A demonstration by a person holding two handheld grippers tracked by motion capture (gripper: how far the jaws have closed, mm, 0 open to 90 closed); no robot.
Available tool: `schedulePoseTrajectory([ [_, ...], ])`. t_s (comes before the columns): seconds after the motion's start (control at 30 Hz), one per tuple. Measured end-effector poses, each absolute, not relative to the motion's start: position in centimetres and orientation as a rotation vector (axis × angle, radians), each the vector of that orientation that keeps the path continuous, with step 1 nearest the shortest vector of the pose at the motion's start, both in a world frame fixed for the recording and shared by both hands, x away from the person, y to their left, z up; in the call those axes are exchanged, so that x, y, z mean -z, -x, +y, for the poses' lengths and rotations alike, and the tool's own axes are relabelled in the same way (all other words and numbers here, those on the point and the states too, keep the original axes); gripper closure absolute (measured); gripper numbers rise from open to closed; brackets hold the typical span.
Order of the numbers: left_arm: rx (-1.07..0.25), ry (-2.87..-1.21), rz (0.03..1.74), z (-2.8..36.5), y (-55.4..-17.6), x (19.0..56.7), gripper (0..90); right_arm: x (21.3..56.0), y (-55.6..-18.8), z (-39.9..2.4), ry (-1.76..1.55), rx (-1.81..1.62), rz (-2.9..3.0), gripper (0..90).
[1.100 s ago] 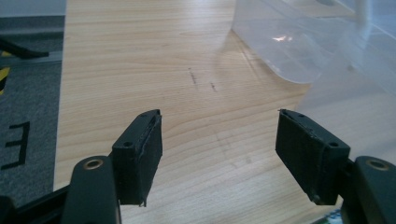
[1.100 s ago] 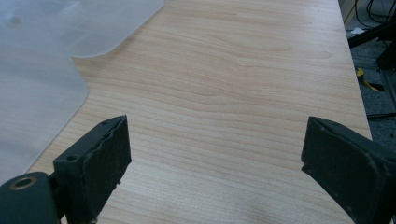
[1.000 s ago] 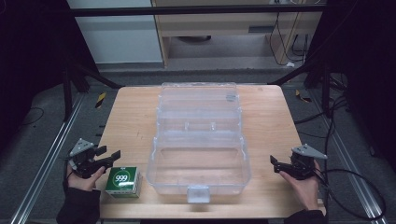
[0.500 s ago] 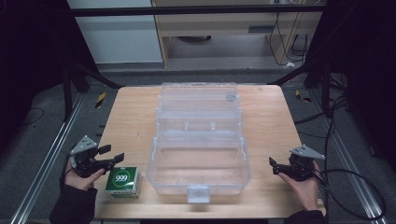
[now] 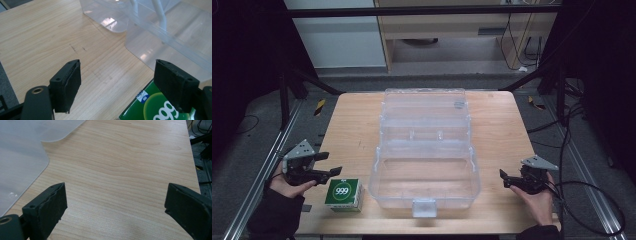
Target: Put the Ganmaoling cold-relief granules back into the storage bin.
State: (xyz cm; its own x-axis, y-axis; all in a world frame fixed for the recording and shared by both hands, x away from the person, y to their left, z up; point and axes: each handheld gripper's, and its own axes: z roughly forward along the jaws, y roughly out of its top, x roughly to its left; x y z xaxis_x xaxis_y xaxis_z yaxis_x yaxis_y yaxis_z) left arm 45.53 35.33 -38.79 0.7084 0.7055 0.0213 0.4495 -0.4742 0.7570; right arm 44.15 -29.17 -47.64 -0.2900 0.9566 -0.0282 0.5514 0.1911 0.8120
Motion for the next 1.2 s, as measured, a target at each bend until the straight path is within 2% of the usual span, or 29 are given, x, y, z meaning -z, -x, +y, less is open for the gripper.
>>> schedulePoseTrajectory([
  [0.63,-0.346,-2.4,0.602,34.0,-45.3,36.4,16.2,47.6,-44.1,-29.2,-1.385,-0.954,1.927,3.3],
  [0.87,-0.303,-2.498,0.496,33.3,-45.1,36.5,15.1,47.8,-44.2,-29.0,-1.382,-0.936,1.947,2.7],
  [1.2,-0.26,-2.619,0.379,31.9,-44.9,37.3,8.0,48.0,-44.2,-28.9,-1.375,-0.92,1.964,2.4],
])
